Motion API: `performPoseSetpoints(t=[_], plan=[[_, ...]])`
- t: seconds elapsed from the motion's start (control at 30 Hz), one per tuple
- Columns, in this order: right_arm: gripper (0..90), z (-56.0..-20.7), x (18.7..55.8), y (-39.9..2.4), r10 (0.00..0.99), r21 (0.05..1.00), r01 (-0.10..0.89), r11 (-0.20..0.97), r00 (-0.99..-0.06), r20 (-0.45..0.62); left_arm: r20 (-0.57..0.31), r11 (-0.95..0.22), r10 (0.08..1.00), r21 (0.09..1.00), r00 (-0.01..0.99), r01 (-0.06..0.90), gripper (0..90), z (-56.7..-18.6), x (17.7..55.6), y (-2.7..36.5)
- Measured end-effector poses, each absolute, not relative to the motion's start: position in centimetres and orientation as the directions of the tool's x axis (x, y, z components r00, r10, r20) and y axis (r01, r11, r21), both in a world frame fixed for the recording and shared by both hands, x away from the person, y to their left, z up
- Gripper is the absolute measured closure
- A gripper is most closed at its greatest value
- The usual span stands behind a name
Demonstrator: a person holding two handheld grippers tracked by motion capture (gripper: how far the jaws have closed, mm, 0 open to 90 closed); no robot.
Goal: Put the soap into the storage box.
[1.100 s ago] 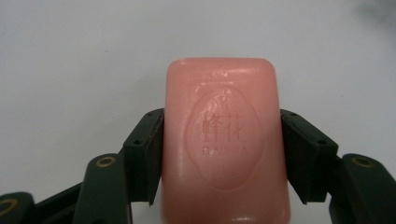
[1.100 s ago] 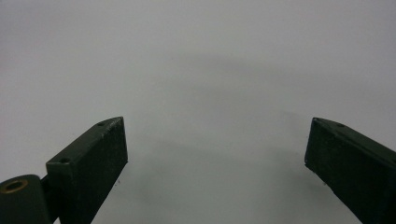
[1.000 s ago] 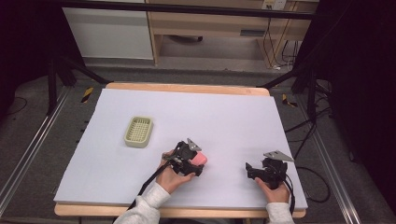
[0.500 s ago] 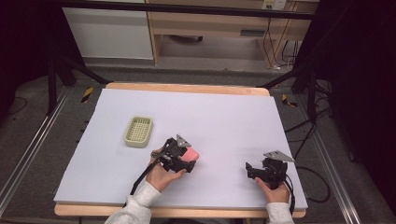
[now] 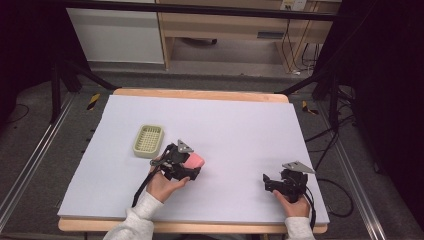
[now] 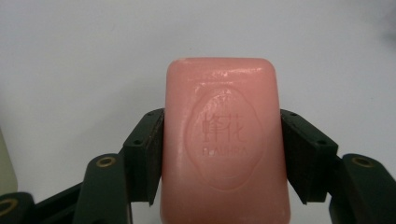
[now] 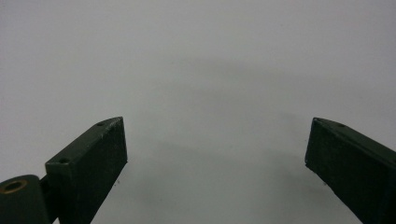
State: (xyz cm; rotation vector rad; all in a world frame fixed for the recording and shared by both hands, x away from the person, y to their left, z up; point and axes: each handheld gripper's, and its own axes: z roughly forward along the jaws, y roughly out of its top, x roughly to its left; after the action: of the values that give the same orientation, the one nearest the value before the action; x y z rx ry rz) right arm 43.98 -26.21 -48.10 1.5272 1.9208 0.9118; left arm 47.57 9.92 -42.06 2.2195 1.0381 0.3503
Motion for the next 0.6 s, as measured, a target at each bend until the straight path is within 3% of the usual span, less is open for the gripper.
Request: performPoseSetpoints(t=[0.6], plan=[[5.8, -48.1, 44.0, -26.2, 0.974, 0.772, 0.621, 0.135, -0.228, 0.013, -0.025, -0.431, 0.794, 0.682, 0.608, 0.591, 37.2, -40.6, 48.1, 12.5]])
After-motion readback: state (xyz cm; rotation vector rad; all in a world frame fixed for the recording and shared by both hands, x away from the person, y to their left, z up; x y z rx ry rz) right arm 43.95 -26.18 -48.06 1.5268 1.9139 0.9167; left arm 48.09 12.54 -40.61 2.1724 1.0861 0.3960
